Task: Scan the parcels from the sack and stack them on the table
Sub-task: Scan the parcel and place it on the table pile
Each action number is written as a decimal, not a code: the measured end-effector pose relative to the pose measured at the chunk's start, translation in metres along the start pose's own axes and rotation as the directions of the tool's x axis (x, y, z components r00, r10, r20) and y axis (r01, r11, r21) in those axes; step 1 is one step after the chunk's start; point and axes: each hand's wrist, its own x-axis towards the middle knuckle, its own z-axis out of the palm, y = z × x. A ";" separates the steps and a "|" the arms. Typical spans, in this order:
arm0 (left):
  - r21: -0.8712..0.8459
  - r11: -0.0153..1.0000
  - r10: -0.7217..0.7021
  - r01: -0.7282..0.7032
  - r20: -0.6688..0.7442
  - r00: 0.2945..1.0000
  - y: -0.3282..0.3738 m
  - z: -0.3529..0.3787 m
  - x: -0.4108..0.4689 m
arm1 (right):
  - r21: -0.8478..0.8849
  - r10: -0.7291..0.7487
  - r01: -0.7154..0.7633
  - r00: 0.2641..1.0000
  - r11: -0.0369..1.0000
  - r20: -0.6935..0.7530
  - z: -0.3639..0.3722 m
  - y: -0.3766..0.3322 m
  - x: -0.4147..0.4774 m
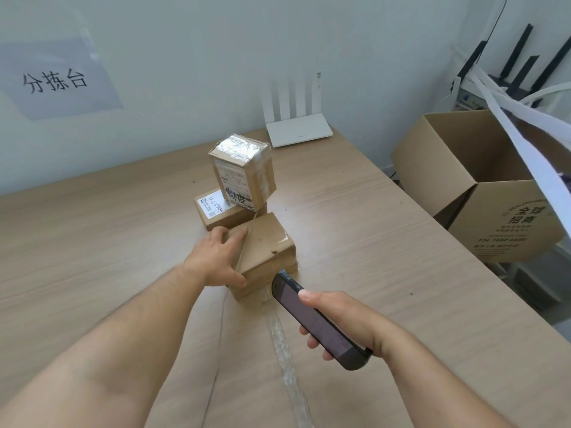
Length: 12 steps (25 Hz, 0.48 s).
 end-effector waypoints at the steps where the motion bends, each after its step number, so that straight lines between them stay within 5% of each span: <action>1: -0.015 1.000 0.002 -0.002 0.010 1.000 0.001 0.004 -0.012 | 0.000 0.001 -0.001 1.000 1.000 0.000 0.006 0.002 -0.006; 7: -0.197 0.980 -0.009 0.033 0.122 0.992 -0.010 0.029 -0.118 | -0.049 -0.027 0.027 1.000 0.998 0.004 0.063 0.009 -0.063; 12: -0.377 0.905 -0.088 0.197 0.286 0.954 -0.044 0.047 -0.222 | -0.064 -0.019 0.019 1.000 0.998 0.002 0.123 0.032 -0.109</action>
